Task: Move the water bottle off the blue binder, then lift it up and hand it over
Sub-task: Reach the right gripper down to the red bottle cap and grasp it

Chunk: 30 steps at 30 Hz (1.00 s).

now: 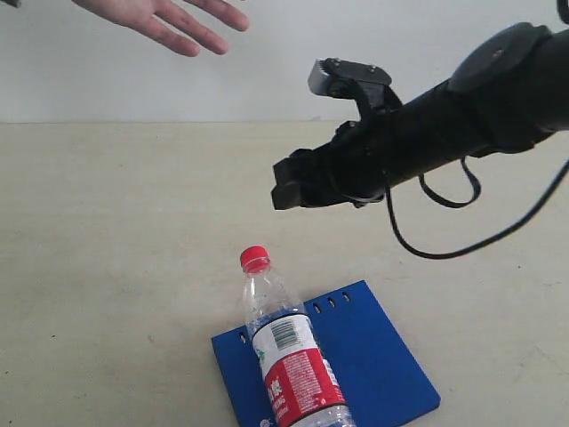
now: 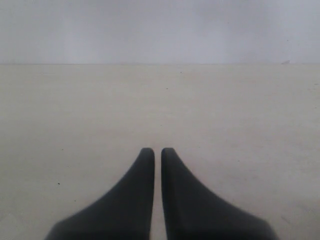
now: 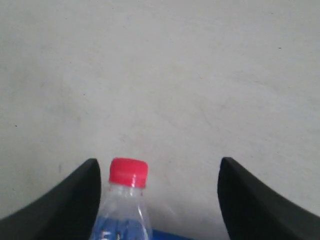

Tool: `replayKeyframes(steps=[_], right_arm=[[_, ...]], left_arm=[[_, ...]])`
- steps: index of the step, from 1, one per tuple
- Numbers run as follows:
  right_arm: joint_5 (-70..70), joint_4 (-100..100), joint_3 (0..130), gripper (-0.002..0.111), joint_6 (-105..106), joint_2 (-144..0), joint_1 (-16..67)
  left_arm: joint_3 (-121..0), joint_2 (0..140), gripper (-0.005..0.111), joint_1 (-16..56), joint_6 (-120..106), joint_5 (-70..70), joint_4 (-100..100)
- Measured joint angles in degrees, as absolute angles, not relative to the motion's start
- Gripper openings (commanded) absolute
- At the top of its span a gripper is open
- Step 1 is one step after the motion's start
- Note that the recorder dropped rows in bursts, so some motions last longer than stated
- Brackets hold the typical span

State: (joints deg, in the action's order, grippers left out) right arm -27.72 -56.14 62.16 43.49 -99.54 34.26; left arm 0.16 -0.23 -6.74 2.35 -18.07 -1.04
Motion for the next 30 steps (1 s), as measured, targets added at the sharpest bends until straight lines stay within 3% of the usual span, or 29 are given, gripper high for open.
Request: replayKeyframes(steps=[12,24,26,27,30], right_arm=[[-42.5,-58.7,74.3,0.061,43.4,-116.5,34.3],[-49.1,-59.1,74.7,0.060,48.8,-118.0,36.6],[-47.7,-59.1,74.7,0.048,48.5,-118.1,37.1],[-47.5,-59.1,74.7,0.037,48.3,-118.1,37.1],[-46.9,-58.7,74.7,0.030,47.4,-118.1,37.1]], left_arm=[[0.2,-0.2,0.005,-6.7,2.4,-18.1,-1.0],[0.2,-0.2,0.005,-6.7,2.4,-18.1,-1.0],[0.2,-0.2,0.005,-6.7,2.4,-18.1,-1.0],[0.2,-0.2,0.005,-6.7,2.4,-18.1,-1.0],[0.2,-0.2,0.005,-6.7,2.4,-18.1,-1.0]])
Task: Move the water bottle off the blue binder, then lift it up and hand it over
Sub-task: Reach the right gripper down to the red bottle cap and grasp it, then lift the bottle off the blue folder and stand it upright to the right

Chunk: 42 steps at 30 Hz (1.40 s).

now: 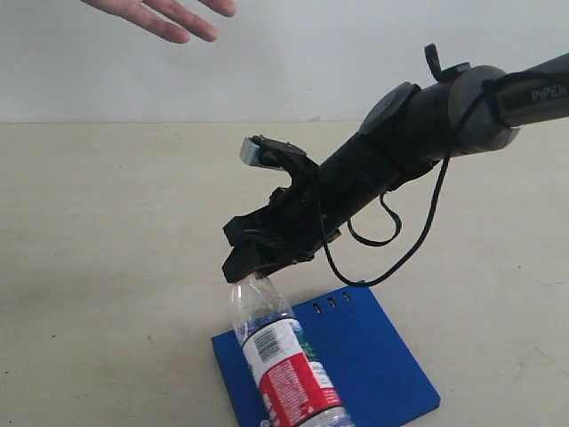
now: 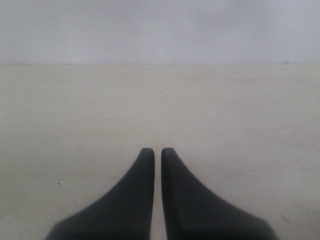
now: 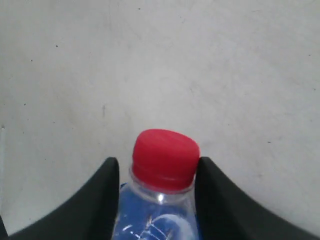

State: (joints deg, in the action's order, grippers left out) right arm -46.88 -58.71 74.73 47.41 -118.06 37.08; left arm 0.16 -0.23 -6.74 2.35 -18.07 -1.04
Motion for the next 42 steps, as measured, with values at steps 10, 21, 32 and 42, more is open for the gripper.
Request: replayKeyframes(steps=[10,21,32,42], right_arm=[[-45.0,-52.4,74.7,0.029,40.8,-116.6,36.5],[-42.7,-31.9,74.9,0.029,26.3,-108.5,24.2],[-37.4,-25.6,74.8,0.002,25.9,-106.2,13.6],[-25.1,-24.8,74.7,0.003,35.3,-99.0,6.8]], left_arm=[[0.2,-0.2,0.005,-6.7,2.4,-18.1,-1.0],[0.2,-0.2,0.005,-6.7,2.4,-18.1,-1.0],[0.2,-0.2,0.005,-6.7,2.4,-18.1,-1.0],[0.2,-0.2,0.005,-6.7,2.4,-18.1,-1.0]])
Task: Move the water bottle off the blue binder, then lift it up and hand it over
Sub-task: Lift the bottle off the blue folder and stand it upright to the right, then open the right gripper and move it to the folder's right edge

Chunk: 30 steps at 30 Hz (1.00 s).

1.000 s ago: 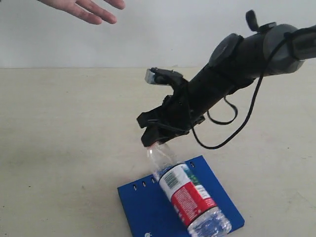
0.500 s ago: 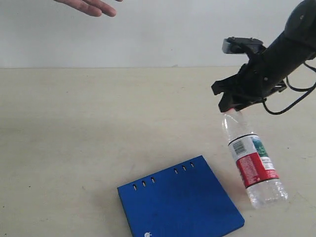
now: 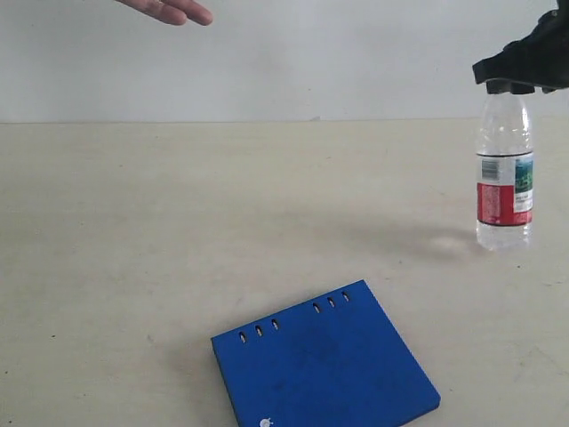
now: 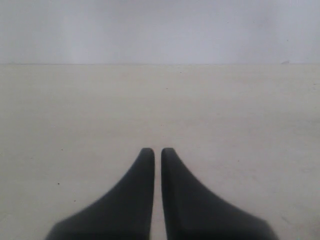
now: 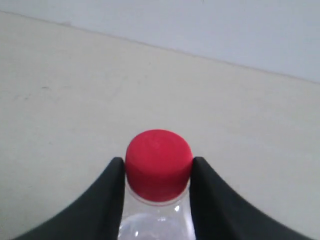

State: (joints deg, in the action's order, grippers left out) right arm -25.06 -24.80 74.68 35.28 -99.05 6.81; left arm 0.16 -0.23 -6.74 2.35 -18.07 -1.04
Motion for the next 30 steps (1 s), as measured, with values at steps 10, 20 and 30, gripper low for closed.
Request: replayKeyframes(steps=[10,20,30], right_arm=[[-22.6,-24.5,74.7,0.003,40.9,-98.5,5.5],[-22.3,-24.5,74.7,0.003,44.0,-96.1,5.2],[-27.8,-23.5,74.7,0.057,43.9,-96.8,5.2]], left_arm=[[0.2,-0.2,0.005,-6.7,2.4,-18.1,-1.0],[0.2,-0.2,0.005,-6.7,2.4,-18.1,-1.0],[0.2,-0.2,0.005,-6.7,2.4,-18.1,-1.0]])
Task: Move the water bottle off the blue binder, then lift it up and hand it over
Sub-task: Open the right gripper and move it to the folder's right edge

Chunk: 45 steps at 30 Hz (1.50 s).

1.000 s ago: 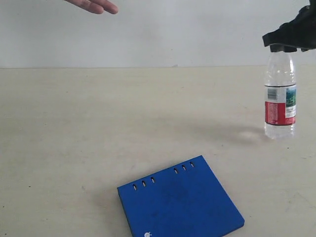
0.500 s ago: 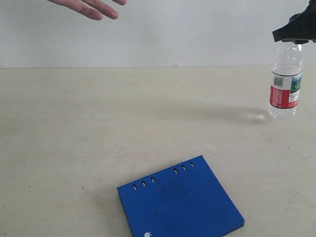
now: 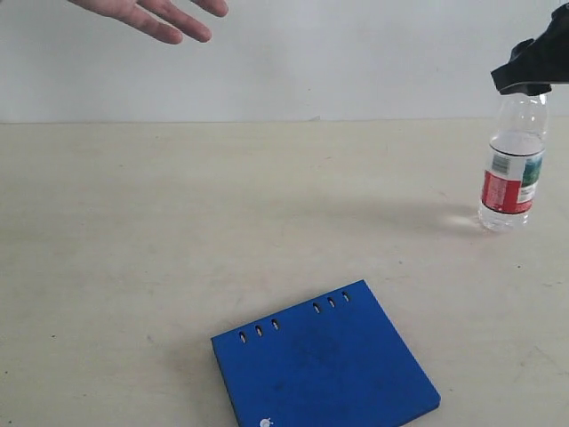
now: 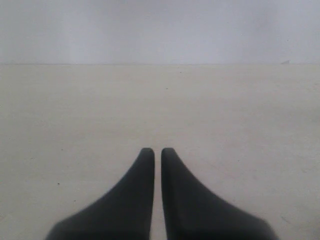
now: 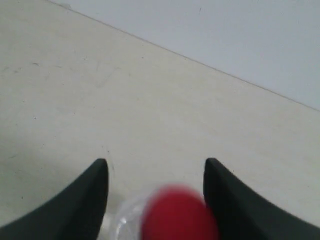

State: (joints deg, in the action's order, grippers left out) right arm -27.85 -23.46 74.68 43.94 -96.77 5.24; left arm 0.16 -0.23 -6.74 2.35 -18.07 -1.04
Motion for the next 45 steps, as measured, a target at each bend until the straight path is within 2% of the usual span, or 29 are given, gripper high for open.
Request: replayKeyframes(steps=[5,13,17,21,25,32,37,41,45], right_arm=[[-27.1,-23.0,74.7,0.065,43.9,-95.9,5.2],[-24.4,-25.8,74.7,0.065,43.9,-85.9,5.2],[-37.1,-30.9,74.9,0.065,45.0,-81.2,5.2],[-57.8,-34.5,73.7,0.065,46.0,-80.8,5.8],[-63.2,-36.5,70.7,0.065,46.4,-80.8,9.7],[-63.4,-37.7,63.6,0.065,47.4,-80.8,22.1],[-57.4,-37.4,56.3,0.065,51.8,-80.8,29.3],[-46.3,-36.0,50.2,0.065,50.8,-80.8,30.2],[-35.5,-32.3,45.2,0.065,44.0,-80.8,30.2]], left_arm=[[0.2,-0.2,0.005,-6.7,2.4,-18.1,-1.0],[0.2,-0.2,0.005,-6.7,2.4,-18.1,-1.0],[0.2,-0.2,0.005,-6.7,2.4,-18.1,-1.0],[0.2,-0.2,0.005,-6.7,2.4,-18.1,-1.0],[0.2,-0.2,0.005,-6.7,2.4,-18.1,-1.0],[0.2,-0.2,0.005,-6.7,2.4,-18.1,-1.3],[0.2,-0.1,0.005,-6.7,2.5,-14.4,-0.4],[0.2,-0.1,0.005,-6.7,12.4,-5.4,19.3],[0.1,-0.1,0.005,-6.7,22.1,-8.1,40.4]])
